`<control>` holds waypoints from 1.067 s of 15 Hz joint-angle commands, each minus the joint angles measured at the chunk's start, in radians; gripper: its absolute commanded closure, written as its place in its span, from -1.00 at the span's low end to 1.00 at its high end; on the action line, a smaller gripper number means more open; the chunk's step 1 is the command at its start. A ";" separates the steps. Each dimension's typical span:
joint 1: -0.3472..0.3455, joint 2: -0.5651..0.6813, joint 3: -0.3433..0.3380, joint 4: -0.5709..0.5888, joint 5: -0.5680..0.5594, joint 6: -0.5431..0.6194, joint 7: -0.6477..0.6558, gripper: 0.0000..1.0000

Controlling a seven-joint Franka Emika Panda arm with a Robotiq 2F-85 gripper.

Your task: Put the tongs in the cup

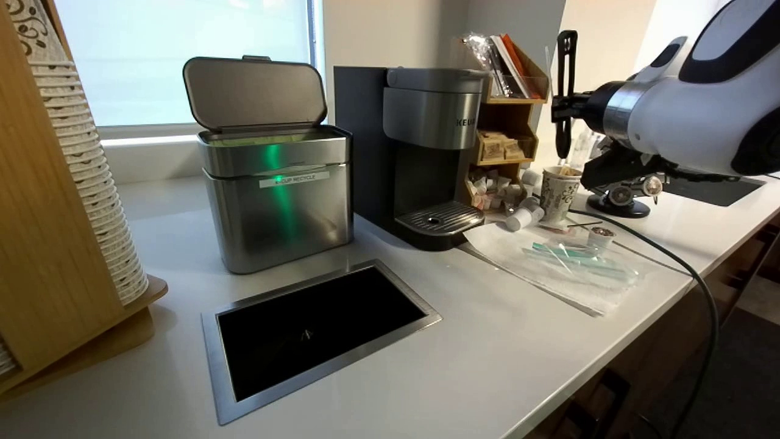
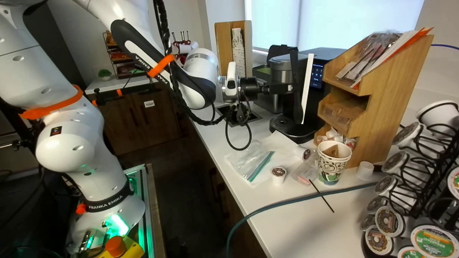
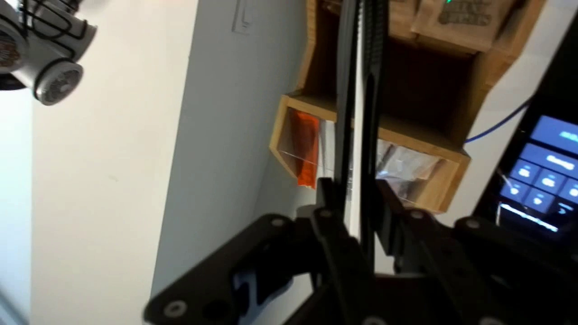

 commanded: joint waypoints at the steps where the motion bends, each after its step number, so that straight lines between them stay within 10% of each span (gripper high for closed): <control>1: -0.047 -0.019 -0.046 -0.063 -0.015 -0.059 0.058 0.88; 3: -0.047 0.001 -0.046 -0.030 0.003 -0.032 0.017 0.52; 5: -0.082 0.008 -0.081 -0.035 0.002 -0.032 0.017 0.52; 6: -0.086 0.019 -0.085 -0.021 -0.002 -0.028 0.021 0.88; 16: -0.101 0.131 -0.099 0.130 0.029 0.025 0.195 0.88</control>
